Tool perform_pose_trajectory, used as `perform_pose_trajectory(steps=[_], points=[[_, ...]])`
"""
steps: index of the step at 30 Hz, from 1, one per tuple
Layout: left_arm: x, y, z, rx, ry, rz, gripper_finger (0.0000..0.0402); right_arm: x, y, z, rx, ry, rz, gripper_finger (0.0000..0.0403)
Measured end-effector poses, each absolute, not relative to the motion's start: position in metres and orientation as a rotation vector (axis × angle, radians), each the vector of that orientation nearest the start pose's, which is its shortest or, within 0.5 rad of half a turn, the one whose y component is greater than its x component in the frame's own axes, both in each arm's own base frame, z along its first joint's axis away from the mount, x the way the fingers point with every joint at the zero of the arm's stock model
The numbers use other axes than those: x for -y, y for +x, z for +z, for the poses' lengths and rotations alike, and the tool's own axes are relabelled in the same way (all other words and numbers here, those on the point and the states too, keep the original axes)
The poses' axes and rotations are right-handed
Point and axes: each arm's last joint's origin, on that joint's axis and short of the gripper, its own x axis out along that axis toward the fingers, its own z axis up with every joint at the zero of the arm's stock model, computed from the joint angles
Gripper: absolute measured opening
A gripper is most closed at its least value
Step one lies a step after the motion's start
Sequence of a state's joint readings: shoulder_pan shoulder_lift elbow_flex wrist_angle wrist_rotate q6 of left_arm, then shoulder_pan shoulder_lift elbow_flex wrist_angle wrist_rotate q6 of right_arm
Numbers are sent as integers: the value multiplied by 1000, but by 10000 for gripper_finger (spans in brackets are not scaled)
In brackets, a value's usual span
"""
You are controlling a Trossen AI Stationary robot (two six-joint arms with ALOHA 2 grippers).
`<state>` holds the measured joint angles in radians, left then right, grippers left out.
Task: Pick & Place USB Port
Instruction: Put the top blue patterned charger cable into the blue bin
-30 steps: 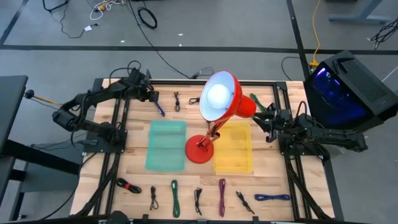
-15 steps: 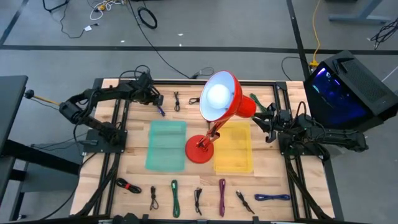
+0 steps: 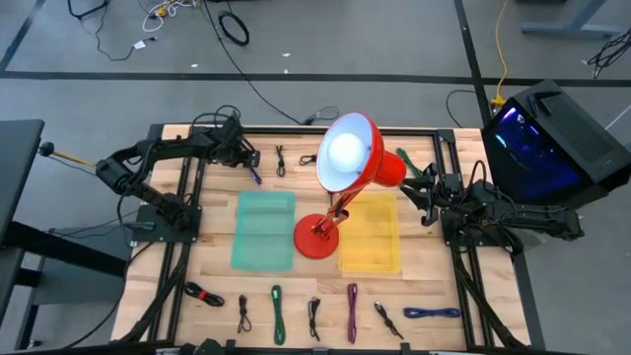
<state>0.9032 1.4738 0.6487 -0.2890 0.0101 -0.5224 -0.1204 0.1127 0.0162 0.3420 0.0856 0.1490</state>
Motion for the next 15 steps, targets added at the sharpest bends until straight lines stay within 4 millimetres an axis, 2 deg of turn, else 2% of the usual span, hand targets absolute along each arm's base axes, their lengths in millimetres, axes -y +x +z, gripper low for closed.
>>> perform_pose_trajectory(steps=[5,11,13,15], points=[[-192,158,134,-828,-977,1090,197,15,100,193,261,143,-186,121],[-188,169,125,-883,-891,1138,195,14,100,193,261,141,-172,121],[-188,169,125,-884,-894,1138,181,14,100,193,262,144,-164,121],[-188,168,125,-889,-895,1141,148,14,100,193,261,158,-158,121]])
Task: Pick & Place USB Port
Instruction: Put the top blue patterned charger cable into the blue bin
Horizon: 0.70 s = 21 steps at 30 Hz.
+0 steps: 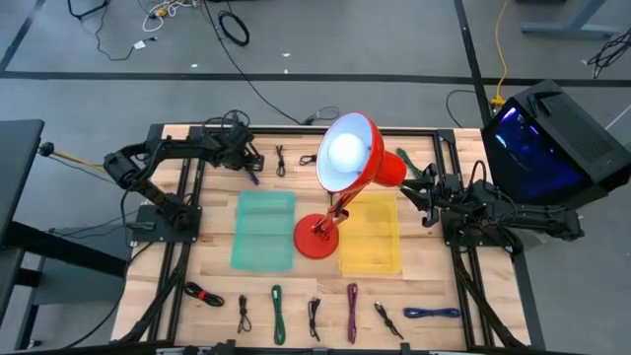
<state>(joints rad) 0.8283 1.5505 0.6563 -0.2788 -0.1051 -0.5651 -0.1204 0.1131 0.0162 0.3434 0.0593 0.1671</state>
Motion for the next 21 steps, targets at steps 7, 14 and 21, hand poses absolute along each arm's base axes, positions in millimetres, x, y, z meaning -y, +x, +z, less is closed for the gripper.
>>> perform_pose_trajectory(steps=[7,14,21], points=[[-187,167,125,-925,-866,1102,23,14,100,192,251,168,-176,121],[-184,162,156,-914,-836,986,23,18,101,184,181,178,-287,121],[-161,155,215,-825,-765,849,23,19,101,178,127,226,-355,121]])
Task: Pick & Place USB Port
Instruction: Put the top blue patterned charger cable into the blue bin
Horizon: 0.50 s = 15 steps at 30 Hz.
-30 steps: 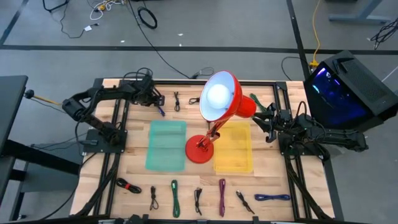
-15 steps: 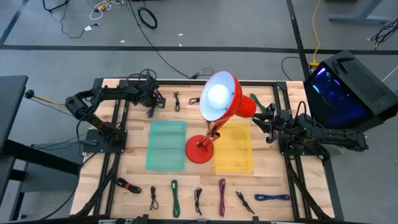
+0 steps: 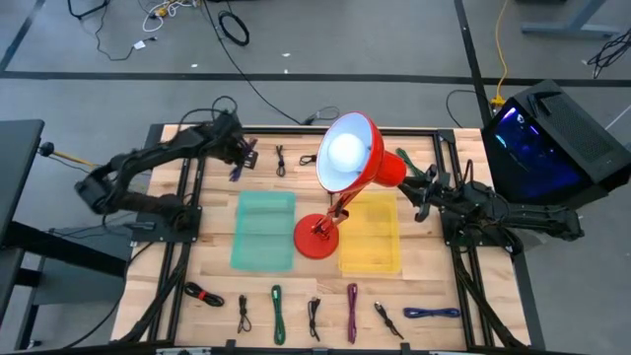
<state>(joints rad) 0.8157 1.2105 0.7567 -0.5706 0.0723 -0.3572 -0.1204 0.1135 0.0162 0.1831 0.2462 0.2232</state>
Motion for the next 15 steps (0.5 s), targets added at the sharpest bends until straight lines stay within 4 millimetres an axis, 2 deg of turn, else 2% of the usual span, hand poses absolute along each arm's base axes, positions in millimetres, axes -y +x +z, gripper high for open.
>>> perform_pose_trajectory(steps=[8,12,15], points=[[-95,148,252,-765,-741,582,23,21,101,178,134,232,-401,121],[-59,148,259,-725,-746,474,23,21,101,178,136,232,-413,121],[-34,150,257,-716,-738,433,23,21,101,178,136,232,-412,121]])
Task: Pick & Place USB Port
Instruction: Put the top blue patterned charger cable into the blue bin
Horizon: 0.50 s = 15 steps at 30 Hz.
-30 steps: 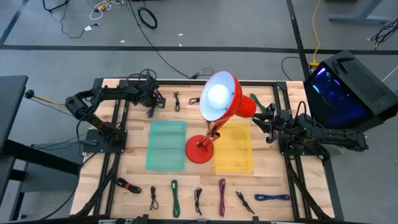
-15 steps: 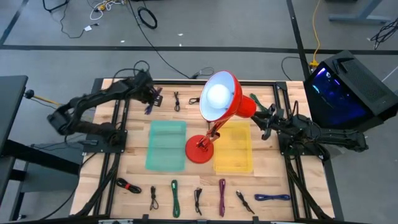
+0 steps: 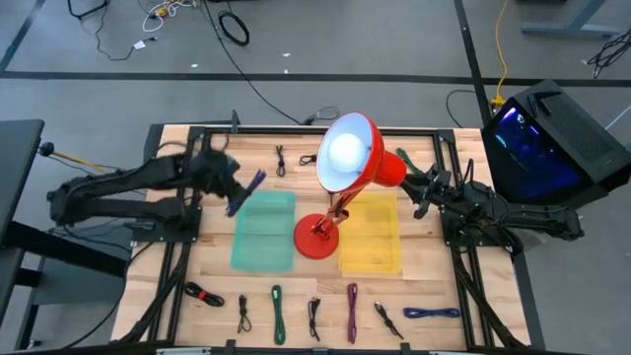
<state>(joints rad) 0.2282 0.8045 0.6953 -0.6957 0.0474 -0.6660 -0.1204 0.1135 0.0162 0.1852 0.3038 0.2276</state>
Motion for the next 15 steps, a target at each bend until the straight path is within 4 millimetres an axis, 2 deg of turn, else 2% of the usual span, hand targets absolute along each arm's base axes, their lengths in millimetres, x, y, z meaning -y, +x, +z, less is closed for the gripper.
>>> perform_pose_trajectory(steps=[8,15], points=[[25,162,228,-637,-734,393,23,21,101,178,141,232,-412,121],[61,168,193,-545,-764,447,23,21,101,179,149,232,-405,121]])
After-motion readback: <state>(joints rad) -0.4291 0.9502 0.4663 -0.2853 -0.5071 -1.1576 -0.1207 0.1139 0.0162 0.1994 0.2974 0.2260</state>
